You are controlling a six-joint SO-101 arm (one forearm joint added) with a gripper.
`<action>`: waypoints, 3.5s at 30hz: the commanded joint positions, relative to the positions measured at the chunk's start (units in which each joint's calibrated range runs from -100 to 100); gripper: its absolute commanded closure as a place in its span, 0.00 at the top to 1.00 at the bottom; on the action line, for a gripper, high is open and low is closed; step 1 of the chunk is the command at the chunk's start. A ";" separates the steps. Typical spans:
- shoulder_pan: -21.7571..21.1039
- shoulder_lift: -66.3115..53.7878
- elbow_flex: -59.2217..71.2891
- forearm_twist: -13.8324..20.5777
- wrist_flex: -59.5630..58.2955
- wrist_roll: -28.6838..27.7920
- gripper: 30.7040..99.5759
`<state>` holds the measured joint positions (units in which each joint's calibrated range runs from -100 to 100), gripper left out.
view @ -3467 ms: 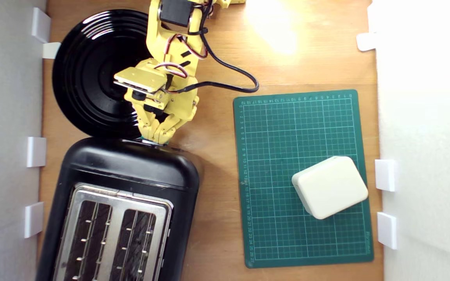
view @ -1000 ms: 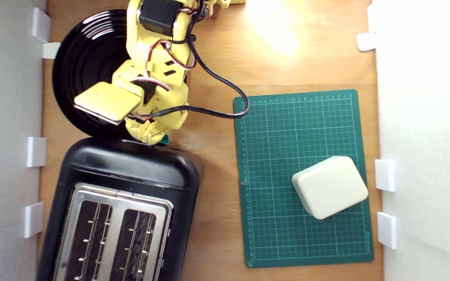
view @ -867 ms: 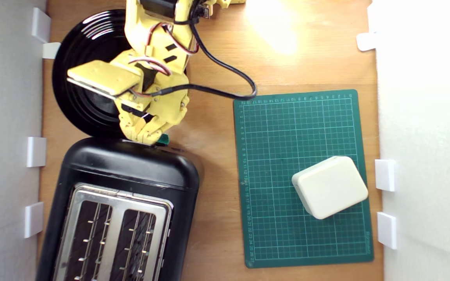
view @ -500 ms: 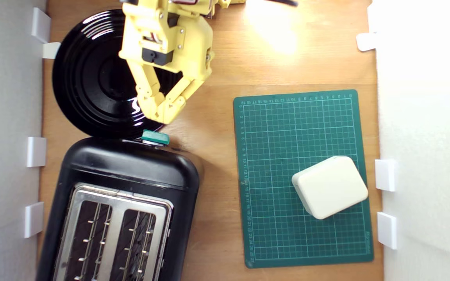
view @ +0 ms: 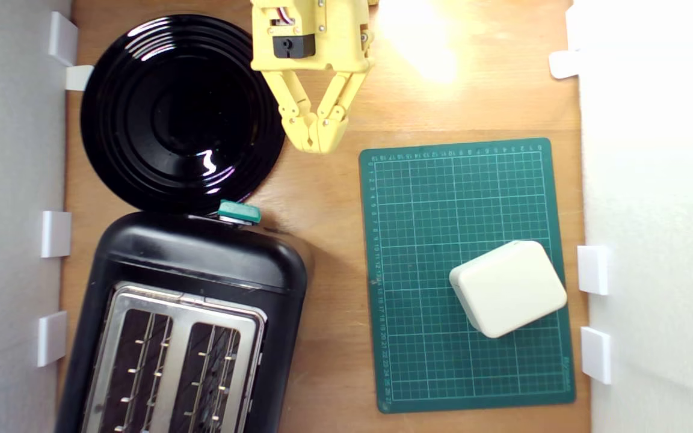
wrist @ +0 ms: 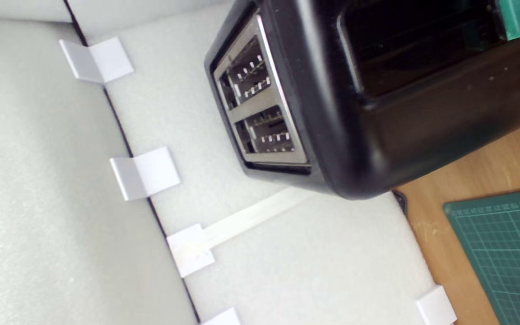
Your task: Start toaster
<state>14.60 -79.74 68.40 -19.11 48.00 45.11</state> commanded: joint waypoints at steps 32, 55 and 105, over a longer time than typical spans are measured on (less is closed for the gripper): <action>-11.74 -19.76 31.33 18.36 0.18 -24.12 0.01; -14.67 -19.76 31.33 18.74 0.44 -24.80 0.01; -28.33 -19.09 31.33 21.18 0.44 -27.10 0.01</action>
<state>-13.60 -98.67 99.44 1.49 48.09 17.91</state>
